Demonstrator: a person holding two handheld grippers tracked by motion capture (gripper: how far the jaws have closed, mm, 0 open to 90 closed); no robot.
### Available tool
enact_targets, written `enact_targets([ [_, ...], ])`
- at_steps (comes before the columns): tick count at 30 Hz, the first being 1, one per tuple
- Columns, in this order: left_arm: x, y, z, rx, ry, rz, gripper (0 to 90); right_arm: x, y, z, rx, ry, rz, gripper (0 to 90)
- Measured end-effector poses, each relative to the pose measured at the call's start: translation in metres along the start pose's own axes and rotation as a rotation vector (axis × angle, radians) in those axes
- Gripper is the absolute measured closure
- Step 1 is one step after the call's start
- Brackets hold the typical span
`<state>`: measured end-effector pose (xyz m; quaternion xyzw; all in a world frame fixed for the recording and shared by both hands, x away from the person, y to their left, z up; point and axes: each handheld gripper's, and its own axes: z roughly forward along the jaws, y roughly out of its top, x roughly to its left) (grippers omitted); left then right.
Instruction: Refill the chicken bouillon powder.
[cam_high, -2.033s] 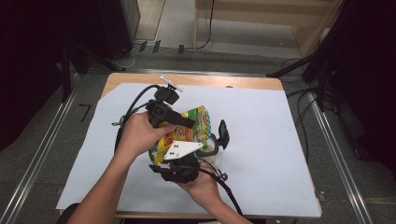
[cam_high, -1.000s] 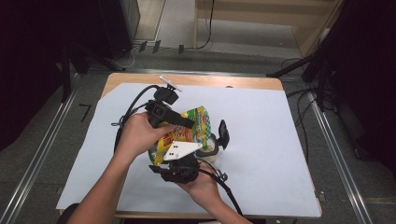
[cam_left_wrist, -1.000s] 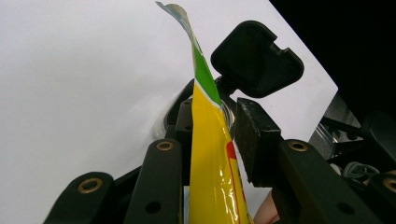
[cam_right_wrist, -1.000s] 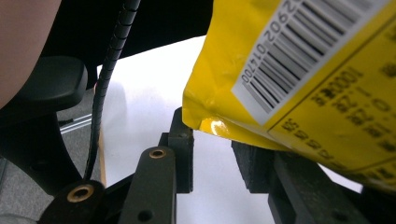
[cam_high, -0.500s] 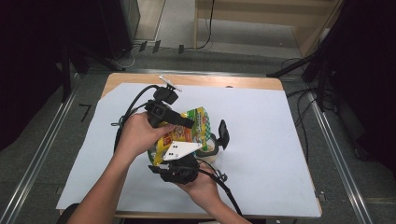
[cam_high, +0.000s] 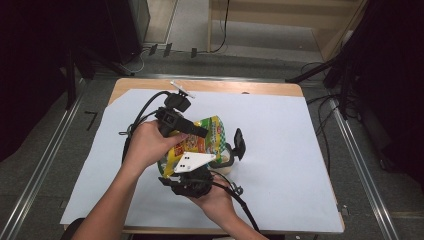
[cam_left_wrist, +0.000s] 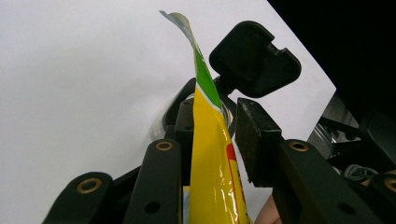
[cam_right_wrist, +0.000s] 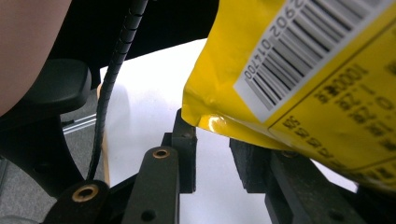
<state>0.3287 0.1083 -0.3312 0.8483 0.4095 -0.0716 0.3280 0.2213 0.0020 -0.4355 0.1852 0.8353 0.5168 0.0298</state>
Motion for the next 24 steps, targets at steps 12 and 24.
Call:
enact_targets([
  [12, -0.0012, 0.0000, -0.0001, 0.000, 0.000, 0.005, 70.7, -0.0003, -0.0002, -0.0004, 0.001, 0.001, -0.001, 73.6],
  [24, -0.0013, -0.0002, 0.0002, 0.001, 0.000, 0.003, 70.6, -0.0003, -0.0010, 0.0001, -0.003, -0.002, -0.003, 73.9],
])
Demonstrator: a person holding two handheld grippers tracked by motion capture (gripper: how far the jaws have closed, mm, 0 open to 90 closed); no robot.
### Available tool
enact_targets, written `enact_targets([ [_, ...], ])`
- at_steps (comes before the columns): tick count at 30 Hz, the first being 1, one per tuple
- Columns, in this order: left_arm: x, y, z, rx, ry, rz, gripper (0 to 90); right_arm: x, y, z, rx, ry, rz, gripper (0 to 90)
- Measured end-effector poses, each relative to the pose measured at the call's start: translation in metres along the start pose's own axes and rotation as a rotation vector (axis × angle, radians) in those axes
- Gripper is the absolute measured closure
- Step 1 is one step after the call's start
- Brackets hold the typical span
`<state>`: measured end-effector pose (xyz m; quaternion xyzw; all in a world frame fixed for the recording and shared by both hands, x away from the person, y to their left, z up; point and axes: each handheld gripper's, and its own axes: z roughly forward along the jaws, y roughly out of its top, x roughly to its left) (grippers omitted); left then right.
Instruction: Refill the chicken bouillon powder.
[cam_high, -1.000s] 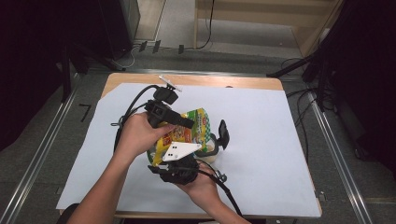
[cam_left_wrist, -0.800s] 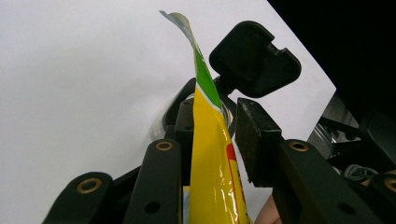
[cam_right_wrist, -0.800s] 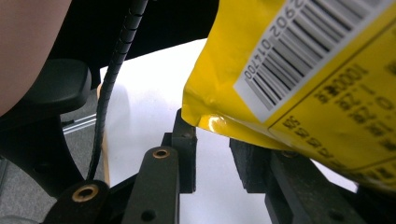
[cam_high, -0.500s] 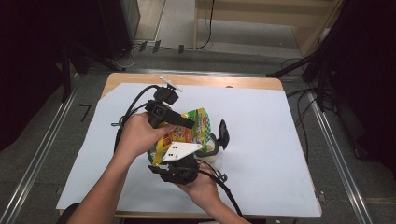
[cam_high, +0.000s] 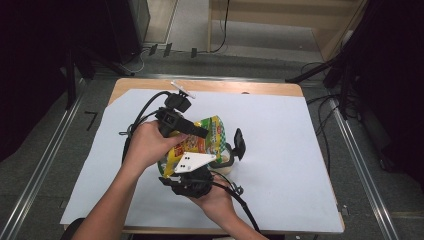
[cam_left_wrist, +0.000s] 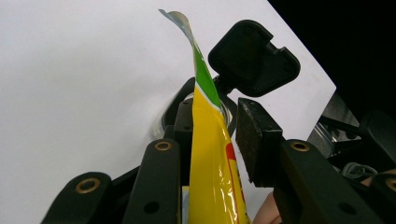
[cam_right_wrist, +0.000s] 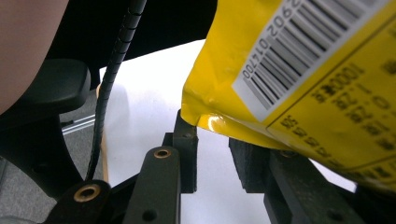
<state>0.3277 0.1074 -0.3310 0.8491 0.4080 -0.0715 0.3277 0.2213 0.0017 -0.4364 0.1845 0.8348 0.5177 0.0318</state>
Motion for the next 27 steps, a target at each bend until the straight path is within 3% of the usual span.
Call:
enact_targets([
  [27, -0.0011, 0.0000, 0.0005, 0.002, 0.001, 0.003, 70.1, -0.0007, -0.0013, -0.0011, -0.009, -0.032, -0.002, 82.3],
])
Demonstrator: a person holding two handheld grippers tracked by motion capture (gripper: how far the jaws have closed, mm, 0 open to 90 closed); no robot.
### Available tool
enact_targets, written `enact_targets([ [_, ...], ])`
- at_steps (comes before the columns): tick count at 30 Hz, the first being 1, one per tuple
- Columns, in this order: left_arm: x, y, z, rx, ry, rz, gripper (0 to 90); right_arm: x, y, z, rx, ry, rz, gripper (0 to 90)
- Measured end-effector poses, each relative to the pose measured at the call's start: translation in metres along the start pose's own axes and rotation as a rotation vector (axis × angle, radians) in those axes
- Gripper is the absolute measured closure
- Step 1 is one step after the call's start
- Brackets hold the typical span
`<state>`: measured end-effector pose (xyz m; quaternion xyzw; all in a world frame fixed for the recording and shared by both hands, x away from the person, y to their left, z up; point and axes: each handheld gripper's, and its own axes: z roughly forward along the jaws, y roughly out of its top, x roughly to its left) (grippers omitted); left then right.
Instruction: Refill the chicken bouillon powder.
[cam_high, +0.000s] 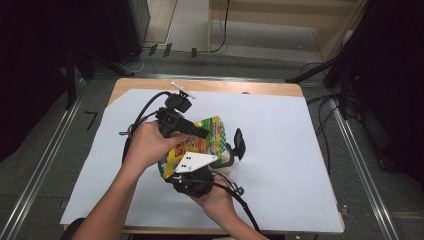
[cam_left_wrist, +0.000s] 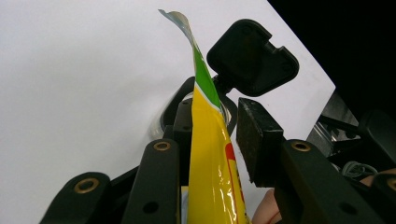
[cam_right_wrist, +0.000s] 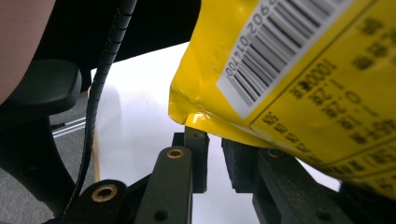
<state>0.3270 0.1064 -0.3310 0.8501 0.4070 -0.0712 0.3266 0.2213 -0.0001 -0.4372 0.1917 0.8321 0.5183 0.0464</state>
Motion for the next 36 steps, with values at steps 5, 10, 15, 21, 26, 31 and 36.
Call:
enact_targets([
  [5, -0.0007, -0.0001, 0.0001, -0.002, -0.003, 0.004, 70.1, -0.0014, -0.0004, -0.0004, -0.004, -0.009, -0.001, 85.4],
  [10, -0.0018, -0.0001, -0.0003, -0.003, 0.005, 0.006, 70.2, -0.0035, -0.0005, -0.0020, -0.007, -0.031, 0.015, 90.0],
  [15, -0.0021, -0.0002, -0.0009, -0.008, 0.013, 0.006, 70.8, -0.0055, -0.0006, -0.0036, -0.017, -0.033, 0.029, 90.0],
  [21, -0.0020, -0.0013, -0.0016, -0.012, 0.017, 0.000, 71.0, -0.0048, -0.0005, -0.0027, -0.020, -0.038, 0.018, 90.0],
  [26, -0.0018, -0.0018, -0.0019, -0.015, 0.020, 0.000, 71.0, -0.0041, -0.0006, -0.0023, -0.025, -0.039, 0.018, 90.0],
  [31, -0.0019, -0.0018, -0.0021, -0.017, 0.020, -0.001, 71.1, -0.0037, -0.0012, -0.0023, -0.029, -0.039, 0.019, 90.0],
  [36, -0.0044, -0.0017, -0.0031, -0.024, 0.029, 0.006, 71.0, -0.0034, -0.0017, -0.0023, -0.043, -0.048, 0.015, 90.0],
])
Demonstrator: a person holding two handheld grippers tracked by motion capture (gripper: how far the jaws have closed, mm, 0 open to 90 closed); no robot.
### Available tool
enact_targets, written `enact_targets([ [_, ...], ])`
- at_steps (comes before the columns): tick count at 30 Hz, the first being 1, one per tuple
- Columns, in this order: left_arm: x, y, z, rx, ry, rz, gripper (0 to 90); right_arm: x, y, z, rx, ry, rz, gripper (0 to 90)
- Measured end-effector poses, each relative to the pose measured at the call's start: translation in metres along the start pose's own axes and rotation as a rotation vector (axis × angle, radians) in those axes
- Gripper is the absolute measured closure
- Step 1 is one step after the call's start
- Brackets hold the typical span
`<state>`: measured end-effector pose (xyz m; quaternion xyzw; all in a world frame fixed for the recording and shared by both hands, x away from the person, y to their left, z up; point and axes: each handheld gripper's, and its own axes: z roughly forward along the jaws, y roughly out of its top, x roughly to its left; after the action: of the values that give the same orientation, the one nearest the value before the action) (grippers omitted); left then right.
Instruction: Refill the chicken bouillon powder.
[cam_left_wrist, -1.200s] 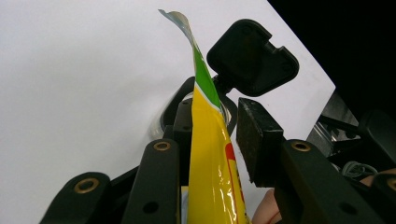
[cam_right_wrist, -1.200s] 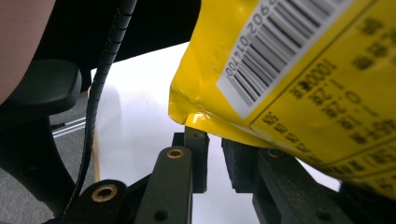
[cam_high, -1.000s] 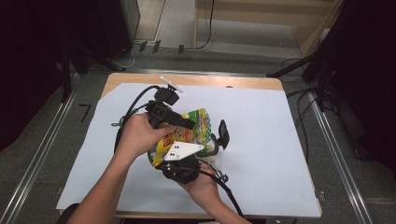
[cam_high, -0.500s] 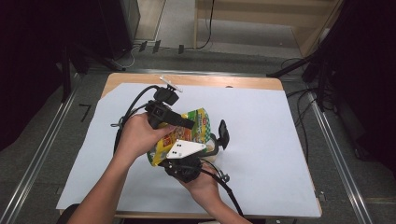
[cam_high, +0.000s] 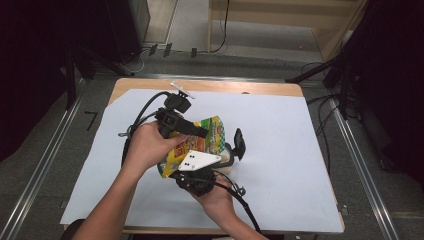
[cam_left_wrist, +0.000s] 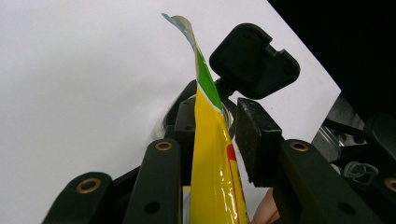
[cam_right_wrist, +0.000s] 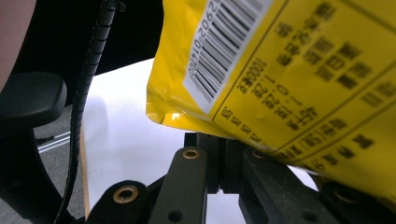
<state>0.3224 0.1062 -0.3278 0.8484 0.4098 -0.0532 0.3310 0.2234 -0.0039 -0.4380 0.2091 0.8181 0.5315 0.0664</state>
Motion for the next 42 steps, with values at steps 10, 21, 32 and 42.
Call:
enact_targets([
  [10, 0.0002, -0.0019, -0.0028, -0.010, 0.023, 0.003, 71.0, 0.0009, 0.0007, 0.0028, -0.003, -0.006, -0.006, 90.0],
  [21, -0.0005, -0.0035, -0.0037, -0.021, 0.035, 0.006, 71.2, -0.0001, 0.0001, 0.0041, -0.006, -0.023, -0.022, 90.0],
  [32, 0.0000, -0.0039, -0.0036, -0.020, 0.039, 0.003, 71.0, -0.0005, -0.0004, 0.0037, -0.009, -0.024, -0.028, 90.0],
  [42, 0.0046, -0.0053, -0.0044, -0.015, 0.024, -0.012, 71.1, -0.0004, 0.0006, 0.0048, -0.004, -0.016, -0.023, 90.0],
])
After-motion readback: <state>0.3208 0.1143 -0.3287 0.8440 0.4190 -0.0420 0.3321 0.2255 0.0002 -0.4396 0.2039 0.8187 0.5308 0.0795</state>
